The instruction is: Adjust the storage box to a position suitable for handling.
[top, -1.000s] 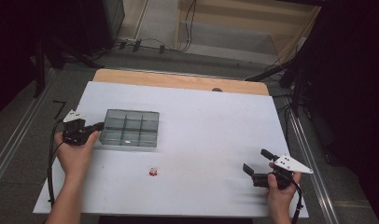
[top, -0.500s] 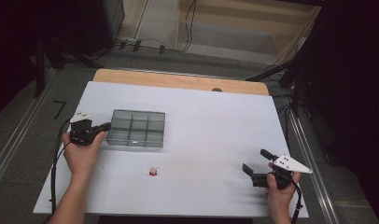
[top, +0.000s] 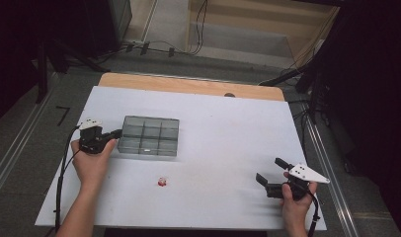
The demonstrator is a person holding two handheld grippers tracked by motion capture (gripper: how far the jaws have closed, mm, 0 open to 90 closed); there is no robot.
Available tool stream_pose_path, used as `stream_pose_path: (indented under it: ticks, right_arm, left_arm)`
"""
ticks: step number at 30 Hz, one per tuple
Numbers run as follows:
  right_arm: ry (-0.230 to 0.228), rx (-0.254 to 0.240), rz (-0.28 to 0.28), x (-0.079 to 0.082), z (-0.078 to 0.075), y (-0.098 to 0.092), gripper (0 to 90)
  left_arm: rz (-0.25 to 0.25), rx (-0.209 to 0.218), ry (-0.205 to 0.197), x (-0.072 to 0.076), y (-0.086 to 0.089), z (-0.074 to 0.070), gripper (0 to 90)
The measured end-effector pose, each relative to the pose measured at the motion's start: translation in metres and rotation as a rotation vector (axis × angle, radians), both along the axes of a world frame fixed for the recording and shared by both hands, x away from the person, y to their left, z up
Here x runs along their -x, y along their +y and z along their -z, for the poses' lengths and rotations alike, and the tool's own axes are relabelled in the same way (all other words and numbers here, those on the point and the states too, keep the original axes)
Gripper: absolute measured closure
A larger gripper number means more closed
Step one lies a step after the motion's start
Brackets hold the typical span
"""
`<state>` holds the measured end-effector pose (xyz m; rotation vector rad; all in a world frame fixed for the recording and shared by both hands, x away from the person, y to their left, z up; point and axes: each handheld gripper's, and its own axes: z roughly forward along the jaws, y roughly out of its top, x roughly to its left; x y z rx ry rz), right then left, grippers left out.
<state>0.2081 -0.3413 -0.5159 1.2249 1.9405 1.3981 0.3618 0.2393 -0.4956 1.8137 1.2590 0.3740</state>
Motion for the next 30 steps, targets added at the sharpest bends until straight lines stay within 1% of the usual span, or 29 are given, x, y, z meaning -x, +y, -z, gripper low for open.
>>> stream_pose_path:
  ticks: [4,8,14,18,19,27,30]
  right_arm:
    - [0.0,0.001,0.003,0.0,0.0,0.0,0.0]
    - [0.0,0.001,0.004,0.0,0.0,0.0,0.0]
    - [0.0,0.002,0.004,0.0,0.0,0.0,0.0]
    - [0.001,0.002,0.005,0.0,0.0,0.001,0.0]
    - [0.001,0.002,0.005,0.0,0.0,0.001,0.0]
    - [-0.001,0.001,0.004,0.0,0.0,0.0,0.0]
    - [0.001,0.0,0.004,0.0,0.0,0.0,0.0]
  left_arm:
    - [0.007,-0.004,-0.008,0.0,-0.004,0.0,89.4]
    - [0.013,0.002,-0.011,0.0,-0.008,0.001,89.4]
    - [0.013,0.002,-0.013,0.0,-0.01,0.001,89.4]
    - [0.03,-0.007,-0.018,0.001,-0.017,-0.001,89.4]
    - [0.037,0.001,-0.021,0.001,-0.021,-0.002,89.4]
    - [0.036,0.007,-0.014,0.003,-0.03,-0.001,89.4]
    - [0.049,0.015,-0.01,0.004,-0.033,-0.001,89.4]
